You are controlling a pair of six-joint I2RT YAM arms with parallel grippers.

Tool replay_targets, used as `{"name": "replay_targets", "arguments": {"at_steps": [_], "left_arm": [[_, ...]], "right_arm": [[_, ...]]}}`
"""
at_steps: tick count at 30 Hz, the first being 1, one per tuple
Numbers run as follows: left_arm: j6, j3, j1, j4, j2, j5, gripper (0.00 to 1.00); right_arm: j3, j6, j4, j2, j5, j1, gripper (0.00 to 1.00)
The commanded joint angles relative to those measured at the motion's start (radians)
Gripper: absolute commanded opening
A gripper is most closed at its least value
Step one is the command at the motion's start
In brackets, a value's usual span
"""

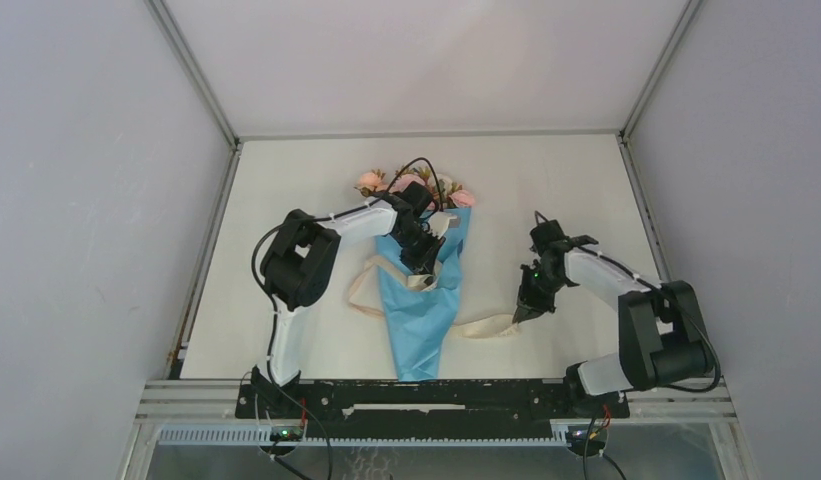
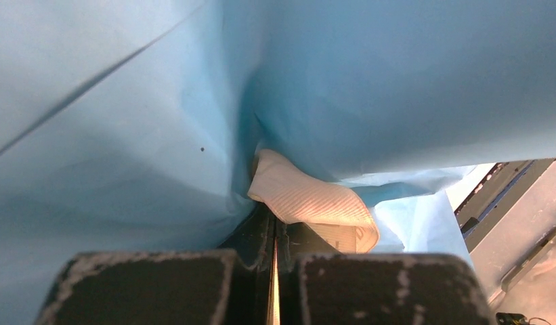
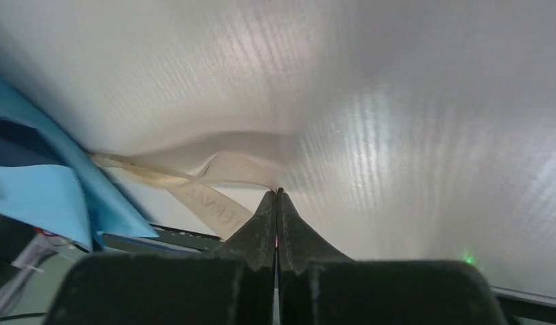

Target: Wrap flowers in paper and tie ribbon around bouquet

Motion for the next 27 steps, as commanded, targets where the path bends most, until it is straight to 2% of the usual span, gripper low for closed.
{"name": "replay_targets", "arguments": {"at_steps": [1,5,13,15,19,23,24,27], "left_arm": [[0.032,-0.016,0.008,-0.003,-0.035,-0.107,0.0],[0.039,-0.014,0.006,-0.002,-0.035,-0.119,0.0],[0.059,-0.008,0.007,-0.011,-0.038,-0.13,0.0],[0.065,-0.006,0.008,-0.012,-0.04,-0.133,0.0],[0.075,0.006,0.008,-0.02,-0.044,-0.128,0.0],[0.086,0.021,0.015,-0.032,-0.05,-0.081,0.0],[0.091,0.026,0.02,-0.038,-0.054,-0.065,0.0],[0.106,0.035,0.038,-0.044,-0.071,-0.033,0.0]], "right_arm": [[0.103,-0.034,-0.019,-0.172,0.048,-0.14,0.0],[0.224,-0.03,0.001,-0.37,0.152,-0.274,0.0],[0.472,-0.095,0.085,-0.53,0.367,-0.289,0.0],[0.518,-0.115,0.145,-0.554,0.366,-0.289,0.0],[0.515,-0.09,0.3,-0.569,0.137,-0.256,0.0],[0.461,-0.124,0.432,-0.472,-0.017,0.01,0.0],[0.433,-0.11,0.487,-0.448,-0.081,0.088,0.0],[0.308,-0.023,0.723,-0.351,-0.265,0.214,0.0]]}}
